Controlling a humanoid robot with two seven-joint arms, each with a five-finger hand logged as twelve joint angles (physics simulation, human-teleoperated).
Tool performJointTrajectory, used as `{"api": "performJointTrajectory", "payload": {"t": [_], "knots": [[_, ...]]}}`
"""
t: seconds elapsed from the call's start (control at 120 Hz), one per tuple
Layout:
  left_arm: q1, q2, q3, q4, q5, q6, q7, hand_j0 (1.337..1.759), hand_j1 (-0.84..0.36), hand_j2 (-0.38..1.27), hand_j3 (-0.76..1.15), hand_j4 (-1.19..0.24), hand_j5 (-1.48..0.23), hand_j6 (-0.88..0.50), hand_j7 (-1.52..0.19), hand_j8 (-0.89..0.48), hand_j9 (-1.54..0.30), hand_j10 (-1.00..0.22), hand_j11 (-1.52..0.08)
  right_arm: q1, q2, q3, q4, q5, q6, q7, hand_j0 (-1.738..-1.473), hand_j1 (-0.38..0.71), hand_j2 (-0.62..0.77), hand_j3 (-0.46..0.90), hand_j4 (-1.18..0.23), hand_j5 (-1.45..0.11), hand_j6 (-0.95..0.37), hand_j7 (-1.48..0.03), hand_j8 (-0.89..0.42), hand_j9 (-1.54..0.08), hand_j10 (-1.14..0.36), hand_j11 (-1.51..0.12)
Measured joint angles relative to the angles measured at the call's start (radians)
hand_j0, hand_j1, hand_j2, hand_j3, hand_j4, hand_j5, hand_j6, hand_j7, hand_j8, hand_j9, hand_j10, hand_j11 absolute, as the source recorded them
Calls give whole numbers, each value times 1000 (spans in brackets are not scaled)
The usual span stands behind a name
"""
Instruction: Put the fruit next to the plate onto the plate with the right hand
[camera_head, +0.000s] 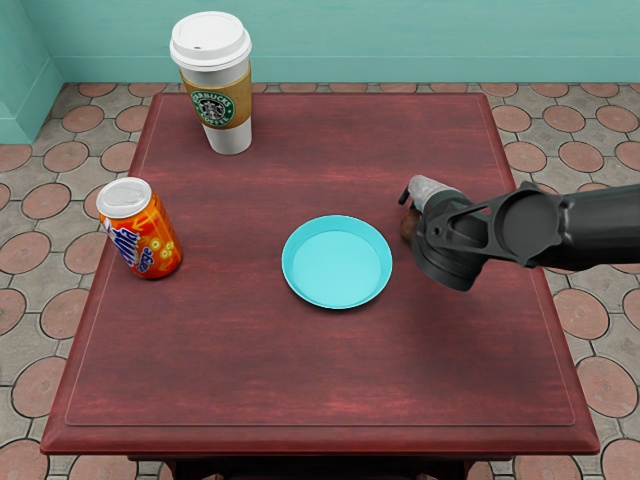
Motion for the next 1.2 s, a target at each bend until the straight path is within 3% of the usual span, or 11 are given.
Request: {"api": "performJointTrajectory", "payload": {"t": [1.033,1.092,1.2], "knots": [[0,0,0,0,0,0,0,1658,346,0,0,-2,-3,-2,-3,-2,-3,-2,-3,-2,1,-9,-3,2,7,0,-1658,166,-85,0,-430,-559,-431,-559,-431,-559,-431,-559],[0,0,0,0,0,0,0,1658,346,0,0,-2,-3,-2,-3,-2,-3,-2,-3,-2,0,-8,-3,2,9,0,-1658,207,-91,0,-466,-602,-465,-603,-458,-602,-437,-603],[0,0,0,0,0,0,0,1658,346,0,0,-2,-3,-2,-3,-2,-3,-2,-3,-5,-11,6,-3,3,40,0,-1653,288,123,-1,-637,-792,-445,-809,-427,-804,-425,-816]]}}
